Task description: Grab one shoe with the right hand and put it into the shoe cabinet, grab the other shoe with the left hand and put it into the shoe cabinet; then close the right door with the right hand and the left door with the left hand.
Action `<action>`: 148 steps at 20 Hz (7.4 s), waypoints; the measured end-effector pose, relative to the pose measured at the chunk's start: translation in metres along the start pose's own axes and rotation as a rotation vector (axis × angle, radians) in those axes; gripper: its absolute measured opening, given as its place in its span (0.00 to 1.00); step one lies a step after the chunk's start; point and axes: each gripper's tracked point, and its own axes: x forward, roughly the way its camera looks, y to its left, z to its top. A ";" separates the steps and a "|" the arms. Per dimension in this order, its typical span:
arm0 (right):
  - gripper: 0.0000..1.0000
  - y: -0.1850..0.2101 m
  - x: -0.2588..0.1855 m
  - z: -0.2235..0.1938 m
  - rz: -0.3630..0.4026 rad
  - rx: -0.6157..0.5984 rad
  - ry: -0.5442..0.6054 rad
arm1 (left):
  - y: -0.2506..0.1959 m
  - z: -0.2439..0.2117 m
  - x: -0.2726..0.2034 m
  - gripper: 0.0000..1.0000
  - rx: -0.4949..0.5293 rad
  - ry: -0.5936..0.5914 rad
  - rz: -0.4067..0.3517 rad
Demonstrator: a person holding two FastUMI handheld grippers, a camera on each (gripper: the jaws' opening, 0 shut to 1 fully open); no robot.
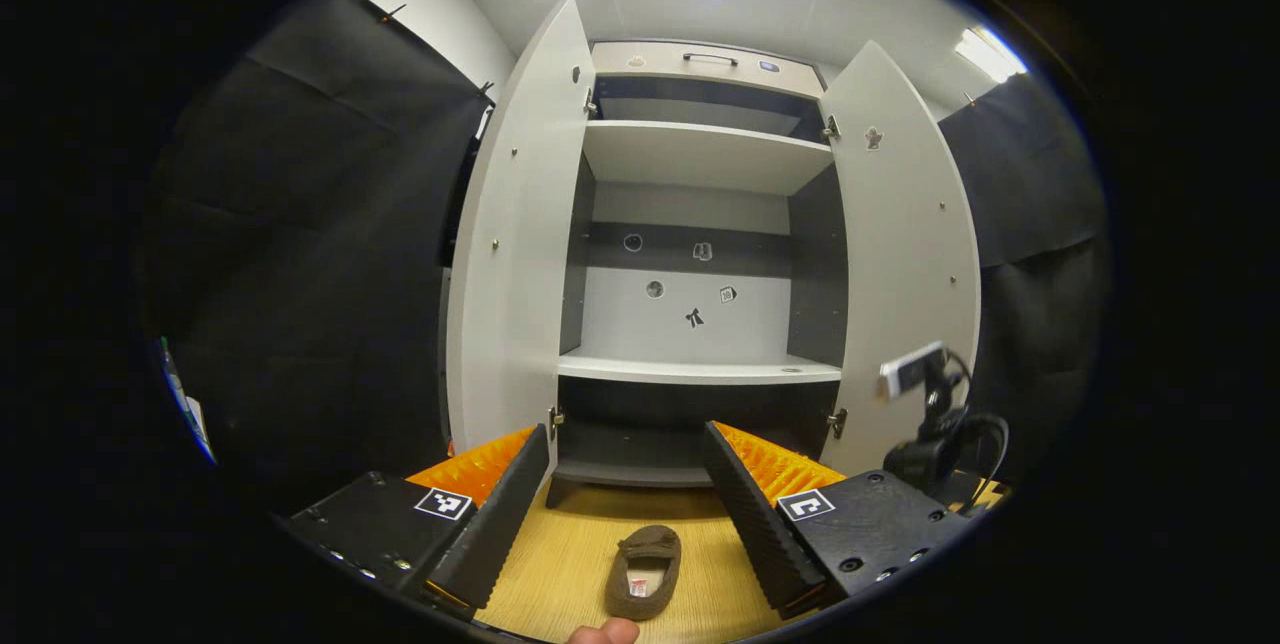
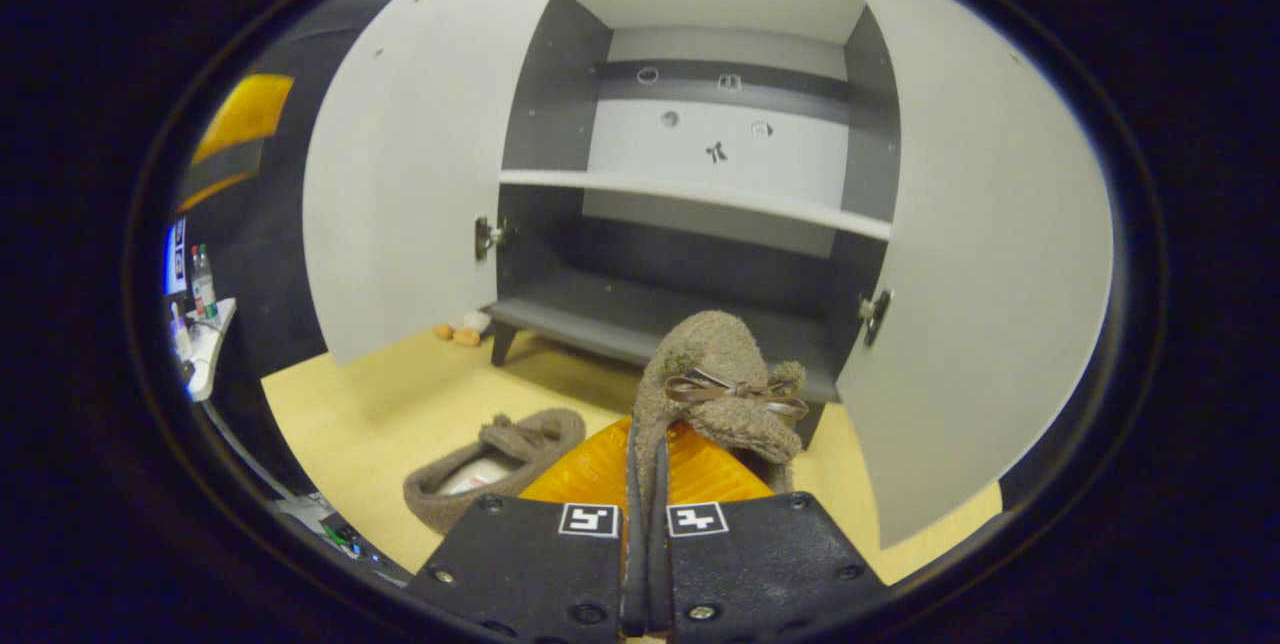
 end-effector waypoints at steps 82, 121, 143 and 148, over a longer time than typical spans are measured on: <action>0.87 -0.047 -0.146 0.042 -0.249 0.167 -0.304 | -0.048 -0.048 -0.015 0.95 -0.030 0.178 -0.185; 0.87 -0.091 -0.146 0.008 -0.342 0.241 -0.116 | -0.008 -0.339 0.109 0.55 -0.131 0.732 -0.145; 0.87 -0.062 -0.131 0.022 -0.217 0.167 -0.148 | -0.029 -0.057 0.196 0.01 -0.136 0.300 -0.067; 0.87 -0.061 -0.134 0.026 -0.207 0.180 -0.169 | -0.046 0.018 0.289 0.01 -0.142 0.286 -0.093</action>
